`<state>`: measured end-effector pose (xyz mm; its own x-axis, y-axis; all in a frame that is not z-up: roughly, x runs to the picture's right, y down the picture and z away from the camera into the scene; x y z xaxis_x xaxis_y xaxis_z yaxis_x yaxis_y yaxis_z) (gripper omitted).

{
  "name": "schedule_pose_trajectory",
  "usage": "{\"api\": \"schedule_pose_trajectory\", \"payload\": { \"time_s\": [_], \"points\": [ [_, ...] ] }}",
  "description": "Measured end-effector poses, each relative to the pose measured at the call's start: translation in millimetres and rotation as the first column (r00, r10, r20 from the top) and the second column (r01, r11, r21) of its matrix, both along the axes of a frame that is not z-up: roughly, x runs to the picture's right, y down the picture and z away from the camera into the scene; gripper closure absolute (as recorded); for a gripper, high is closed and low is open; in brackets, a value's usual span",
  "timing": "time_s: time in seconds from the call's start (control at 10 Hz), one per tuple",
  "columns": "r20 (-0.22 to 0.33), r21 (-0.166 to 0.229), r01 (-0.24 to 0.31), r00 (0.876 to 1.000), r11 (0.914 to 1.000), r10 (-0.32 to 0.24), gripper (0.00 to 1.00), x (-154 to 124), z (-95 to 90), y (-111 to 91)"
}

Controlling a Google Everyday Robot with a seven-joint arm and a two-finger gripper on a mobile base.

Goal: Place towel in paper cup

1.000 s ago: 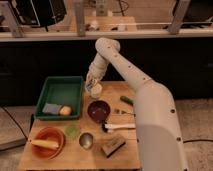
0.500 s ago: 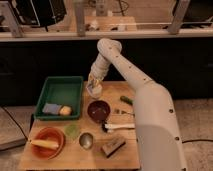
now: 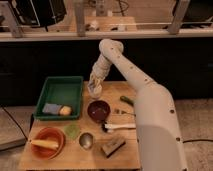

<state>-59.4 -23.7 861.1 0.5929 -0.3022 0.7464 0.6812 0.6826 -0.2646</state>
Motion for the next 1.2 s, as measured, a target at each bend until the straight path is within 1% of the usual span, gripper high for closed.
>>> {"api": "schedule_pose_trajectory", "payload": {
  "time_s": [0.2, 0.3, 0.4, 0.6, 0.7, 0.8, 0.9, 1.2],
  "points": [
    [-0.009, 0.011, 0.000, 1.000, 0.9999, 0.000, 0.81, 1.6, 2.2, -1.7],
    [-0.012, 0.016, 0.000, 1.000, 0.9999, 0.000, 0.70, 2.9, 2.8, -2.7],
    [-0.013, 0.023, 0.002, 1.000, 0.9997, -0.002, 0.58, 3.3, 3.7, -3.7],
    [-0.014, 0.030, 0.003, 1.000, 0.9995, -0.003, 0.41, 4.0, 4.5, -4.8],
    [-0.013, 0.037, 0.006, 1.000, 0.9993, -0.005, 0.27, 4.0, 4.8, -6.1],
    [-0.012, 0.041, 0.007, 1.000, 0.9991, -0.007, 0.22, 4.0, 4.6, -6.9],
    [-0.010, 0.044, 0.008, 1.000, 0.9990, -0.008, 0.20, 4.1, 4.7, -7.2],
    [-0.006, 0.056, 0.012, 1.000, 0.9984, -0.011, 0.20, 4.9, 3.4, -8.9]
  ]
}}
